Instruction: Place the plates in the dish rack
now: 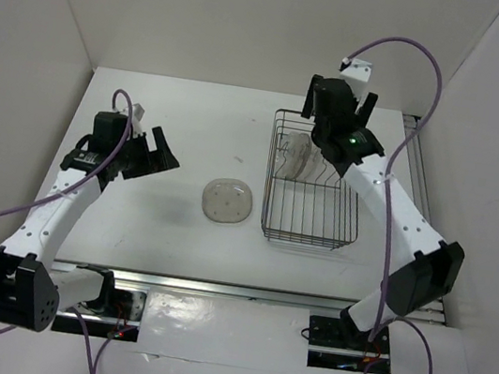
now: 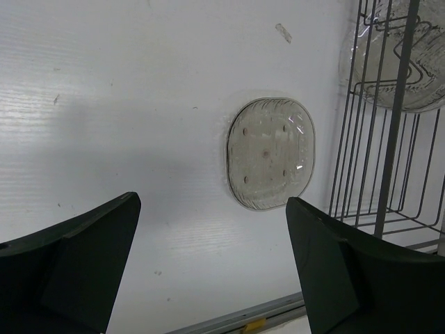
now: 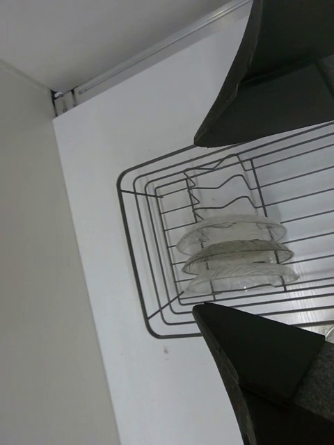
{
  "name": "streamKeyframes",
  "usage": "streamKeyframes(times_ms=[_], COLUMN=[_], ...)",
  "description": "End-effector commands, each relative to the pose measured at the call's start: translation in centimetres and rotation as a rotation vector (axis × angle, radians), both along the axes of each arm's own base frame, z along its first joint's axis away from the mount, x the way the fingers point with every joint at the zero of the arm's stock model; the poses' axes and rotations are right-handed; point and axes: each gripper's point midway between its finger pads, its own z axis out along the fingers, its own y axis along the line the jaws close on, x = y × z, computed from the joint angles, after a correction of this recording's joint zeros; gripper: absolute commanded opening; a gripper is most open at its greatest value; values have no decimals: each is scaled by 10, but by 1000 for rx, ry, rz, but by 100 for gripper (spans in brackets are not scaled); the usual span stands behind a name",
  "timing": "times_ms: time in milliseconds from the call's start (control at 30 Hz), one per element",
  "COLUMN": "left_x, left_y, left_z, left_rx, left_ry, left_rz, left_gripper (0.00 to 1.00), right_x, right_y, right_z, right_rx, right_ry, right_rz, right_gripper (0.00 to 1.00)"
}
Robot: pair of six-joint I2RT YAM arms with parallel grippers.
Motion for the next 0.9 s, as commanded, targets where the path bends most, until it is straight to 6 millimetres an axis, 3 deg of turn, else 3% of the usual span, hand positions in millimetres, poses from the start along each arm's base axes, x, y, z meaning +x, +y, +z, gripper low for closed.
streamKeyframes(times_ms=[0,100,167,233,267,533,700,800,867], left_x=[9,14,21,28,26,23,27,24,20], left_y=[-9,-35,-55,-59,-65,-73,-83,-79,-74], left_z=[10,-3,-26,-47,-69,-126,-135,-143,-149], left_rx=[-39,-67,-72,-1,33,223,281,356,394], left_ry=[-37,5,67,108,166,293,314,354,379], left_rz=[-10,-50,-65,-31,-33,44,71,107,129], left_gripper=[100,100,100,100,100,96,89,80,80], right_x=[-21,-36,-46,-52,-53,-68,-77,-82,-83], right_y=[-9,3,8,17,20,39,31,30,36], right_z=[26,36,37,36,31,34,42,47,47], right_rx=[17,86,129,148,153,157,157,169,174], right_ry=[-44,-64,-87,-95,-86,-89,-118,-136,-133], right_rz=[21,138,191,240,246,320,316,328,350], right_gripper=[100,100,100,100,100,100,100,100,100])
